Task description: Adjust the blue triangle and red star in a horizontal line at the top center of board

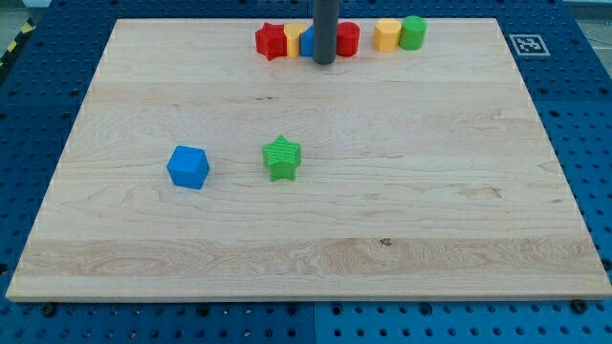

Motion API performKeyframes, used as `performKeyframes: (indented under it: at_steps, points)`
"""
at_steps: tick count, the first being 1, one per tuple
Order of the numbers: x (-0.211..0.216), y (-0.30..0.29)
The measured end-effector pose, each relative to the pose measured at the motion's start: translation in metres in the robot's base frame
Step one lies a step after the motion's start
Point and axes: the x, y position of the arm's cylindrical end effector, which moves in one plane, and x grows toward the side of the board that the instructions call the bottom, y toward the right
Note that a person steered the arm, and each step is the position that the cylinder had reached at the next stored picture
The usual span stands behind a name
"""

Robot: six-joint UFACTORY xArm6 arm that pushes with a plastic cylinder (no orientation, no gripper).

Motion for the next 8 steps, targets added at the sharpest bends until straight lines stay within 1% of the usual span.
performKeyframes:
  at_steps: [1,2,3,4,5,8]
  points:
    - [-0.001,0.000]
    - [0.013,-0.001]
    - [0.034,-0.023]
    - [0.032,-0.050]
    - [0.021,-0.071]
    - [0.000,-0.083]
